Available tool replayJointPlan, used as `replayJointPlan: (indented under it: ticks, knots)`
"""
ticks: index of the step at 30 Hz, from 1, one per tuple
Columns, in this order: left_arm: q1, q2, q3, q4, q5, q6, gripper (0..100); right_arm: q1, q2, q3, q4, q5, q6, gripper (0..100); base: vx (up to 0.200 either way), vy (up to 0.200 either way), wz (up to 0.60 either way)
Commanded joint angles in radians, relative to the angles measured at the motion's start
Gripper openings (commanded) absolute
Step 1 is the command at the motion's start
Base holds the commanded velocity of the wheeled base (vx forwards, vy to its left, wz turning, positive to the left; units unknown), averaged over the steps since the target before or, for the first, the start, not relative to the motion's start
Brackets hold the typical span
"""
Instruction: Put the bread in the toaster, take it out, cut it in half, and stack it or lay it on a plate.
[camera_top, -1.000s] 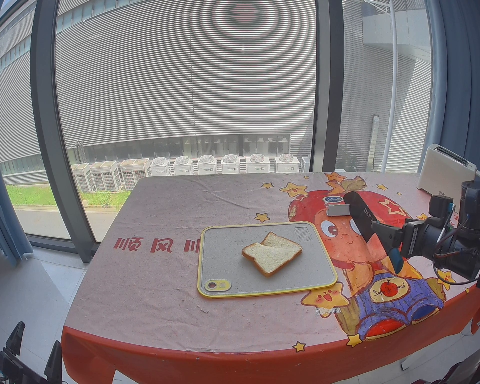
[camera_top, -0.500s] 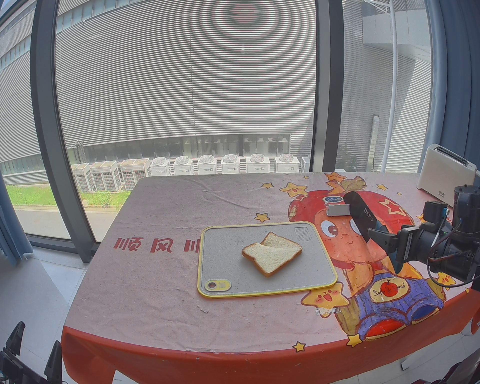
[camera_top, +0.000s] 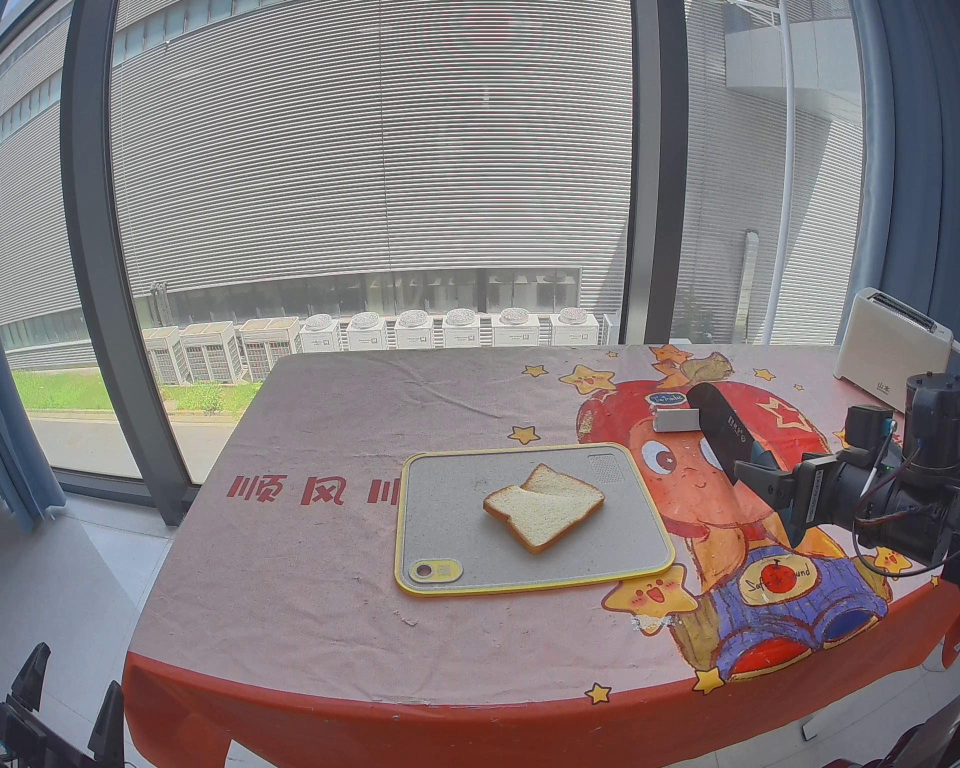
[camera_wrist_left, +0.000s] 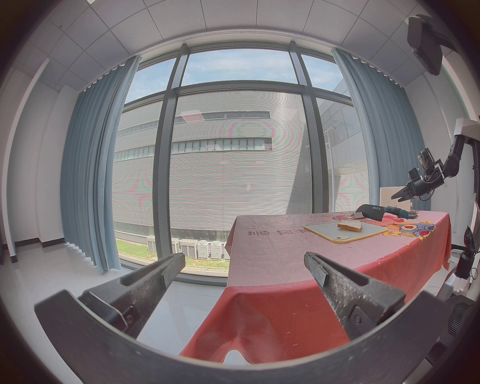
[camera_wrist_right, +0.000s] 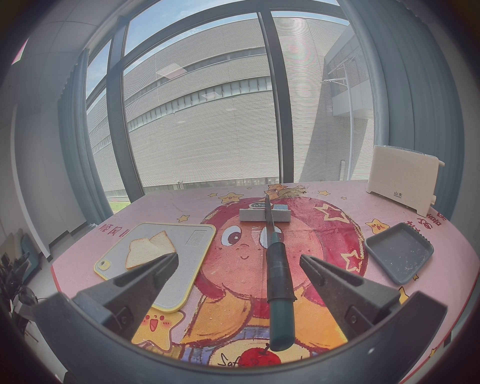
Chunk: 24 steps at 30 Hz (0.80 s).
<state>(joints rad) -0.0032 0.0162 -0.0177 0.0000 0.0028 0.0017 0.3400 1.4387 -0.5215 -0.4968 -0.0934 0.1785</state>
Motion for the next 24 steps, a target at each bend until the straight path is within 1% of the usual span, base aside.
replayJointPlan:
  ticks: [1,24]
  knots:
    - [0.0,0.001,0.016,0.0,0.0,0.0,100,0.001,0.019,0.0,-0.002,0.0,0.001,100,0.0,0.0,0.0]
    - [0.0,0.001,0.016,0.0,0.0,0.0,100,-0.004,0.054,0.008,-0.002,0.001,-0.001,100,0.0,0.0,0.0]
